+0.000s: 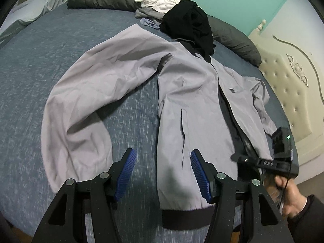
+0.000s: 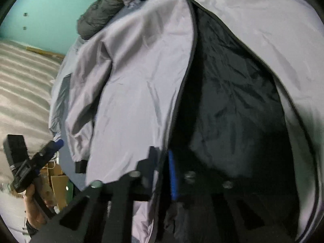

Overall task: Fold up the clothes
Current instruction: 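Pull the jacket hem with both grippers to smooth it flat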

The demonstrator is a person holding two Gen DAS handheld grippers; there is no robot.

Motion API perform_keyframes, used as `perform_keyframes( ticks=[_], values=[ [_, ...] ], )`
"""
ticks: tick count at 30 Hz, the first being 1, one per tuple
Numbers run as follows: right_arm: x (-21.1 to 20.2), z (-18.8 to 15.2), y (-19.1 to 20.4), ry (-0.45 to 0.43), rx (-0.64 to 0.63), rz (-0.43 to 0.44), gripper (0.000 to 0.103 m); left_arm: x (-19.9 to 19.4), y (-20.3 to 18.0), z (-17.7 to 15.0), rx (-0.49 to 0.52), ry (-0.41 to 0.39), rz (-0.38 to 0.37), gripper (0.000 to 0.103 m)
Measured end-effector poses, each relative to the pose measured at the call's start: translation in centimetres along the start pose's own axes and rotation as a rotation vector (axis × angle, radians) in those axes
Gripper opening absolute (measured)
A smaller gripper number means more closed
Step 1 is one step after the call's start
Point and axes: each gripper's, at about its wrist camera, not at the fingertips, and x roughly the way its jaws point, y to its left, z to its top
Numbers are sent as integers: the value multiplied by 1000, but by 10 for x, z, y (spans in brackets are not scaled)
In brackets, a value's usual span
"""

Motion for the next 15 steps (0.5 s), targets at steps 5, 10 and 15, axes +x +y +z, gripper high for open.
perform_keyframes(
  ticks=[5, 10, 15],
  values=[
    [-25, 4, 8, -48, -55, -21, 3, -6, -3, -12, 10, 22, 4, 63],
    [-33, 11, -6, -51, -56, -75, 3, 9, -11, -25, 16, 81, -18, 64],
    [-38, 17, -22, -47, -48, -133, 3, 36, -24, -39, 32, 162, -59, 64]
  ],
)
